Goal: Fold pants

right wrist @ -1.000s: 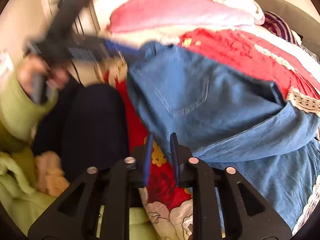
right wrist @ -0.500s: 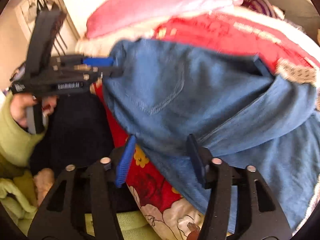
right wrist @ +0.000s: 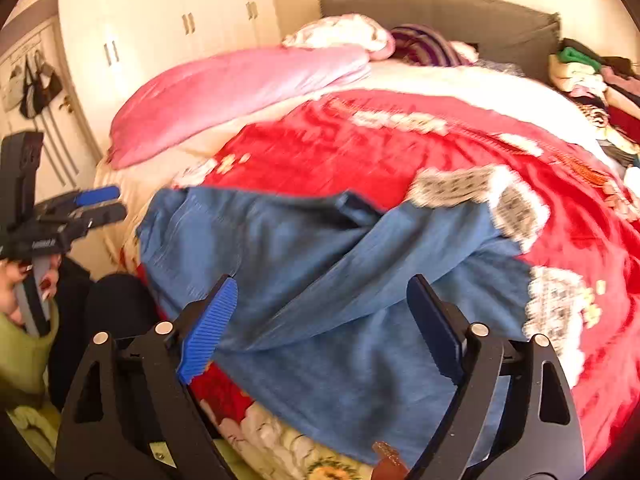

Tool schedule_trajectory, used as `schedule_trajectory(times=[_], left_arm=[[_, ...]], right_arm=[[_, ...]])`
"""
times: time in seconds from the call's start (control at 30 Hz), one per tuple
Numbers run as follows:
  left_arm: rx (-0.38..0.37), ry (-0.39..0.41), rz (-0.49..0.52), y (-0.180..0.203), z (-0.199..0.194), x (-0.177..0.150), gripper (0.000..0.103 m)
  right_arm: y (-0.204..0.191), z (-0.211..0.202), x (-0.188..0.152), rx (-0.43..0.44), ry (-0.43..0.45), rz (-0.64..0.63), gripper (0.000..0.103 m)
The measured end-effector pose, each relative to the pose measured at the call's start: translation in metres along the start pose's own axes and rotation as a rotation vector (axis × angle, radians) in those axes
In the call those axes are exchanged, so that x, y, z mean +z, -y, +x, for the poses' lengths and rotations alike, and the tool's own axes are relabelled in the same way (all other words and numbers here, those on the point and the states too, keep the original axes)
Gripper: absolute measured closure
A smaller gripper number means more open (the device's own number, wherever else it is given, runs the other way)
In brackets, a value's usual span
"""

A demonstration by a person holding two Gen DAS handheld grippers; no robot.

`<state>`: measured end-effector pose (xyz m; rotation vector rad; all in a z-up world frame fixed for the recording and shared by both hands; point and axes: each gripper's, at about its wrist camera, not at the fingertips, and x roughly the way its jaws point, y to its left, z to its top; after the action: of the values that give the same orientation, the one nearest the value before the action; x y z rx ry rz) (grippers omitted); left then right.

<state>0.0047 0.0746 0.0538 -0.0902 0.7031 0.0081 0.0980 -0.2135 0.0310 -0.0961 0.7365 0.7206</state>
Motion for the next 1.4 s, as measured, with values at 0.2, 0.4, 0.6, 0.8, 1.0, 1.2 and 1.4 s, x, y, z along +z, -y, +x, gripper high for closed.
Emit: schedule_trajectory(times=[0.2, 0.4, 0.6, 0.8, 1.0, 1.2, 1.4], left_arm=[[-0.053, -0.012, 0.039, 0.028, 0.007, 0.003, 0.012], [-0.119, -0.038, 0.068, 0.053, 0.023, 0.006, 0.012], [-0.190, -0.087, 0.100, 0.080, 0.044, -0.001, 0.014], [-0.259, -0.151, 0.103, 0.098, 0.067, -0.006, 0.049], [-0.332, -0.225, 0.119, 0.118, 0.094, -0.007, 0.066], [-0.362, -0.293, 0.100, 0.132, 0.126, -0.013, 0.066], [-0.356, -0.320, 0.118, 0.136, 0.142, -0.023, 0.066]], right_arm=[[0.019, -0.013, 0.018, -0.059, 0.053, 0.012, 0.016], [0.032, -0.013, 0.037, -0.098, 0.088, 0.001, 0.015], [0.047, -0.003, 0.059, -0.127, 0.093, 0.006, 0.015], [0.057, 0.017, 0.081, -0.141, 0.077, -0.011, 0.015], [0.069, 0.057, 0.100, -0.121, -0.003, 0.018, 0.015], [0.078, 0.106, 0.116, -0.145, -0.094, 0.012, 0.015], [0.079, 0.151, 0.117, -0.180, -0.193, -0.013, 0.015]])
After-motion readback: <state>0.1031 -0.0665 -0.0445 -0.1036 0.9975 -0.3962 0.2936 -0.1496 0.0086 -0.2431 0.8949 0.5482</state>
